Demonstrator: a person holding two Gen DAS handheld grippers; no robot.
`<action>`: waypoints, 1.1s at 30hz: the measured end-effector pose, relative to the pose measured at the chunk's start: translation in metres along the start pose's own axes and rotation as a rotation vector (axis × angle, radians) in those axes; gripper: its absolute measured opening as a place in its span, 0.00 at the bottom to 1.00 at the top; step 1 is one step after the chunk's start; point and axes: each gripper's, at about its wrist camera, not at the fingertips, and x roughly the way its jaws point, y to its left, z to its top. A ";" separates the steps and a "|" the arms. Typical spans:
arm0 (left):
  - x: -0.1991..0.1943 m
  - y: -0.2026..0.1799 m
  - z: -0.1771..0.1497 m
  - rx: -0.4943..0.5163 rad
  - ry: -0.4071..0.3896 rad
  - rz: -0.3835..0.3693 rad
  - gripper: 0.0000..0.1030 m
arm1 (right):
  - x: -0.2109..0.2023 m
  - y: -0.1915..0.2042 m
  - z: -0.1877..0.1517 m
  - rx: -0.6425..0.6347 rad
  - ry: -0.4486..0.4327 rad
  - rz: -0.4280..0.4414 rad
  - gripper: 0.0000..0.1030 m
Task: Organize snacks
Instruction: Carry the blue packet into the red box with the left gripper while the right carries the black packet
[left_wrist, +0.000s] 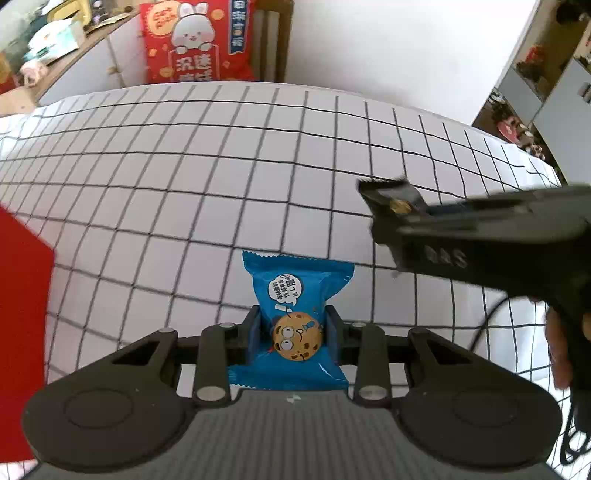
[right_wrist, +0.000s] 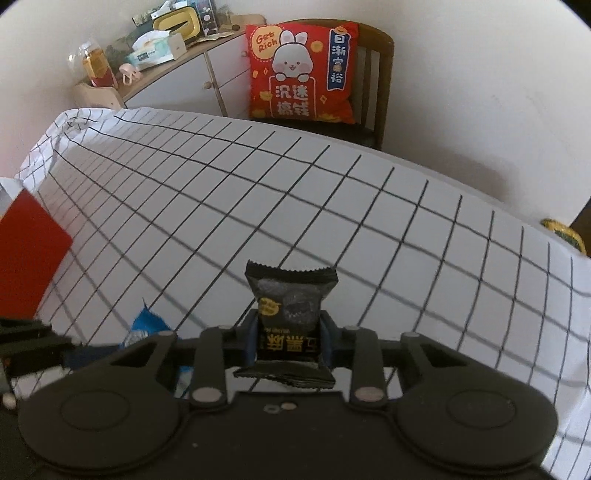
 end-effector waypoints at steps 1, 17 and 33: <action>-0.004 0.003 -0.003 -0.005 -0.002 0.004 0.33 | -0.005 0.003 -0.004 0.005 0.002 0.002 0.29; -0.078 0.062 -0.042 -0.132 -0.018 -0.006 0.33 | -0.089 0.069 -0.051 0.017 -0.036 0.000 0.30; -0.163 0.128 -0.091 -0.135 -0.062 -0.069 0.33 | -0.146 0.166 -0.074 -0.023 -0.110 0.017 0.30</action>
